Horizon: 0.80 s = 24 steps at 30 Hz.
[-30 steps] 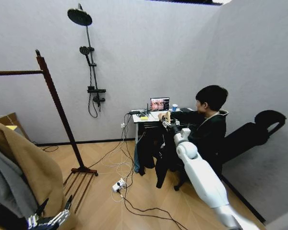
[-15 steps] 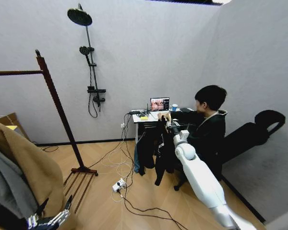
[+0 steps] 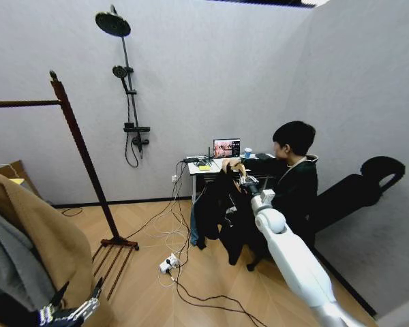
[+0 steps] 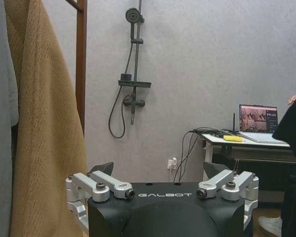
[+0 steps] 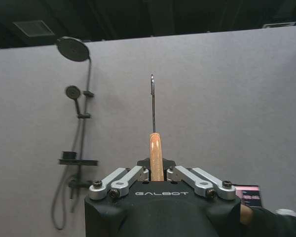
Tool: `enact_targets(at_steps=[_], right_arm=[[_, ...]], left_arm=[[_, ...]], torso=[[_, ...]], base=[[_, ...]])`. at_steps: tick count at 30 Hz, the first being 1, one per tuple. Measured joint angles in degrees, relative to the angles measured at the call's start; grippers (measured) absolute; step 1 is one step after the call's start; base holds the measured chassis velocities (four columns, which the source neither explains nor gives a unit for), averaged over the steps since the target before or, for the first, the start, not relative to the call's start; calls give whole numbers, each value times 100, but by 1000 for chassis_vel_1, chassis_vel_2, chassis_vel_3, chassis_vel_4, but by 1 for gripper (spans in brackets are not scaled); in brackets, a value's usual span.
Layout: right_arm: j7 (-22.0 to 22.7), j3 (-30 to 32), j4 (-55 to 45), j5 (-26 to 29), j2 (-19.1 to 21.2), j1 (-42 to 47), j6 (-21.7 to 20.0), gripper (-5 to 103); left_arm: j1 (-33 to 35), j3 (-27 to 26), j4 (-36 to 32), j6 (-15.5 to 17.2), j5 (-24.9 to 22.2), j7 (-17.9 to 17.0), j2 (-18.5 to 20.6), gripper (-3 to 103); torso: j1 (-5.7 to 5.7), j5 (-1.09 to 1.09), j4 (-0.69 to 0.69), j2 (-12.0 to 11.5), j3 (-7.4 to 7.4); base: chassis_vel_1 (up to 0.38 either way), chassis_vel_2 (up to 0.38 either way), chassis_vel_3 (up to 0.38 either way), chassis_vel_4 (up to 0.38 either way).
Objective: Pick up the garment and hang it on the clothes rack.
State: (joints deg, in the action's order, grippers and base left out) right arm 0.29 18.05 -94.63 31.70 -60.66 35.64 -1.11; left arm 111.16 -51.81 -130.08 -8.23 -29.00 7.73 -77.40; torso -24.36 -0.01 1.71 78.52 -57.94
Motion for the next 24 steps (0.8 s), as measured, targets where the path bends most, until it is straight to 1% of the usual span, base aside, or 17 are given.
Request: enact_targets(at_steps=[2,4,5,7,8,9,11,13,14,15,17,24], right_arm=[[-250,-5,-623,300,256,373,-210,10],[-403,58,-980,588,452,709,-402,10],[-403,58,-980,588,452,709,-402,10],[-403,157,-1186,1058,593,956,-540,10],[-403,157,-1186,1058,593,956,-540,10],[-381,185,-1201,1194,630,966,-555,10],[-364,195,-1197,1292,663,941,-561,10],[-342,139,-1101,1509,747,723,-623,10],[-342,139,-1101,1509,747,723,-623,10],[-355,82,-1025,1651,786,584,-718,10],[-395,-60,-825,1882,819,301,-856,10],[-320,-376,-545,1983,672,-199,-870,10]], left_arm=[[0,0,0,0,0,0,0,100],[0,0,0,0,0,0,0,100],[0,0,0,0,0,0,0,100],[0,0,0,0,0,0,0,100],[0,0,0,0,0,0,0,100],[0,0,0,0,0,0,0,100],[0,0,0,0,0,0,0,100],[0,0,0,0,0,1,0,100],[0,0,0,0,0,1,0,100],[0,0,0,0,0,0,0,100],[0,0,0,0,0,0,0,100],[0,0,0,0,0,0,0,100]], torso=[[0,0,-2,0,1],[1,1,1,1,1],[1,1,1,1,1],[1,2,3,1,1],[1,2,3,1,1],[1,2,2,1,1],[1,2,1,1,0],[0,1,0,1,0],[0,1,0,1,0],[1,0,-2,1,1],[0,1,-1,0,0],[0,0,-2,0,-1]], base=[[0,0,0,0],[0,0,0,0],[0,0,0,0],[0,0,0,0],[0,0,0,0],[0,0,0,0],[0,0,0,0],[29,11,15,19],[59,22,30,38],[51,58,50,38],[56,59,59,45],[65,75,81,65]])
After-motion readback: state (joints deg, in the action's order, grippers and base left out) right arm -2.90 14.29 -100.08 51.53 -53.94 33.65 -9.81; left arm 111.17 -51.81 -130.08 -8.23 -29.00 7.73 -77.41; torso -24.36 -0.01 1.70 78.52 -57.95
